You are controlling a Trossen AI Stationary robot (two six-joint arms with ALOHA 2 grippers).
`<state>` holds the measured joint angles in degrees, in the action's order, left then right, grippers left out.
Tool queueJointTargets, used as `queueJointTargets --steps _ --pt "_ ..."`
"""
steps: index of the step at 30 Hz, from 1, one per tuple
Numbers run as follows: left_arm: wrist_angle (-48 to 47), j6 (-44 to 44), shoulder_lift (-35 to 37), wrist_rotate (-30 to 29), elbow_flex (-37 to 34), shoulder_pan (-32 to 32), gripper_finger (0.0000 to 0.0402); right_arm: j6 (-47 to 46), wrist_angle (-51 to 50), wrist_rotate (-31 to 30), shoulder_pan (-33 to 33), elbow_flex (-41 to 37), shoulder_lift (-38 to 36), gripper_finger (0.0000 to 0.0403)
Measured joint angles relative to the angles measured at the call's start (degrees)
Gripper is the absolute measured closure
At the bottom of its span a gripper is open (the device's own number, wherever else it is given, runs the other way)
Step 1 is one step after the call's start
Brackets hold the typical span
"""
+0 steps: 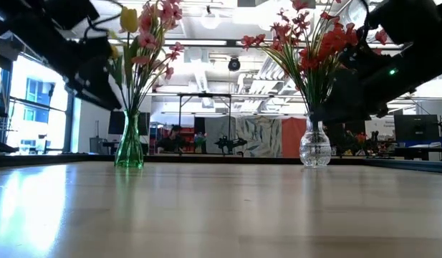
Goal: Sort flowers into vase by color
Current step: Return to home position
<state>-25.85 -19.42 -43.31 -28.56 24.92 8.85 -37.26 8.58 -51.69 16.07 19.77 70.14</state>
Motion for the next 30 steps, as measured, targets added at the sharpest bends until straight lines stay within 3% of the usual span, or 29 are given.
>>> queueJointTargets --steps 5,14,17,23,30 --pt "3.4 0.0 1.2 0.8 0.7 -5.2 0.0171 2.7 -11.7 13.9 -1.1 0.0 -12.2 0.0169" --pt "7.4 0.0 1.0 -5.7 0.6 -10.9 0.0171 19.6 -23.3 33.3 -6.1 0.0 -37.2 0.0283" --pt "12.4 0.7 0.8 -9.3 -1.7 -12.0 0.0171 24.5 -22.7 36.4 -6.8 -1.7 -42.5 0.0312" --pt "22.0 1.6 0.8 -9.4 -6.7 -13.1 0.0171 27.3 -15.5 44.8 -8.8 -9.2 -54.0 0.0356" --pt "23.7 1.8 0.8 -9.4 -7.4 -13.1 0.0171 31.2 -18.1 49.4 -11.9 -11.0 -66.2 0.0395"
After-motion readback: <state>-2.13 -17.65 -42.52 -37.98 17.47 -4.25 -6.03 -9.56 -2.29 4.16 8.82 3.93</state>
